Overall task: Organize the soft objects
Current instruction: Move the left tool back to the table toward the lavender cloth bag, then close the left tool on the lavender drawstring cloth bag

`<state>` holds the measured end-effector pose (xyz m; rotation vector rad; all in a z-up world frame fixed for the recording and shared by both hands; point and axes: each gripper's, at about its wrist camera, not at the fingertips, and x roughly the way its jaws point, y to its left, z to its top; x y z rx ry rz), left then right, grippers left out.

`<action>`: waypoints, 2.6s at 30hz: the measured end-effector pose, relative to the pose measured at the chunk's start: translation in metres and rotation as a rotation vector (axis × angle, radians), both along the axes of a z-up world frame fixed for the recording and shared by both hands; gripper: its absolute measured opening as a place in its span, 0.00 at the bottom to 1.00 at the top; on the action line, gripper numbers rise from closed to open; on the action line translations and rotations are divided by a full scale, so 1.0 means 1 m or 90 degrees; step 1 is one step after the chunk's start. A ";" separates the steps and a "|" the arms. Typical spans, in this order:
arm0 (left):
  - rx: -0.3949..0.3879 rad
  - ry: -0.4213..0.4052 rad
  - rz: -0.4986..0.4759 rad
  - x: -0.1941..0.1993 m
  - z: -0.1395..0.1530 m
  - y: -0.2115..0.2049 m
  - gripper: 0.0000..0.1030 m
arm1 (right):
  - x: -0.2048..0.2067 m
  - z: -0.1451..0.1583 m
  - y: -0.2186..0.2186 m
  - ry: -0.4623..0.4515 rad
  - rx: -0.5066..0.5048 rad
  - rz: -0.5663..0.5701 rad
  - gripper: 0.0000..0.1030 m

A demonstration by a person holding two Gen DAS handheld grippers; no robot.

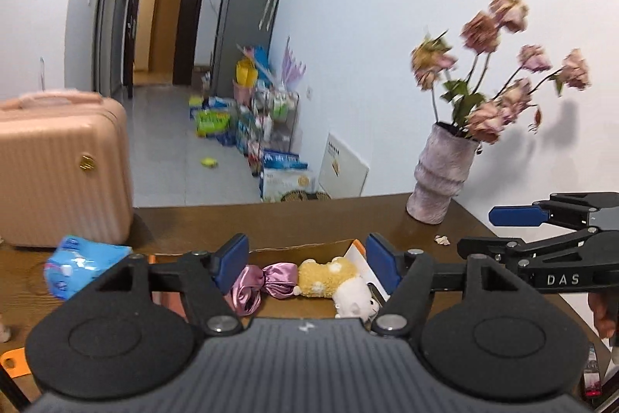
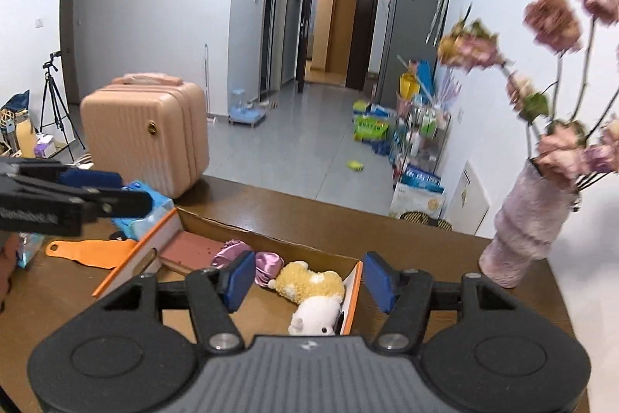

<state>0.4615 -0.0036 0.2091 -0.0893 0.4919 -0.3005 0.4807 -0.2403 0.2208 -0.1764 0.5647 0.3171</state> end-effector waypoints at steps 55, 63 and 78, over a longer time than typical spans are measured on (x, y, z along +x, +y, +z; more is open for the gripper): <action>-0.074 0.187 -0.035 -0.152 -0.215 -0.029 0.51 | -0.180 -0.243 0.008 0.023 0.098 -0.032 0.57; -0.081 0.137 -0.009 -0.164 -0.214 -0.031 0.58 | -0.172 -0.237 -0.016 0.031 0.178 -0.016 0.58; -0.133 0.172 -0.045 -0.180 -0.226 -0.032 0.21 | -0.185 -0.253 0.002 0.060 0.072 -0.005 0.16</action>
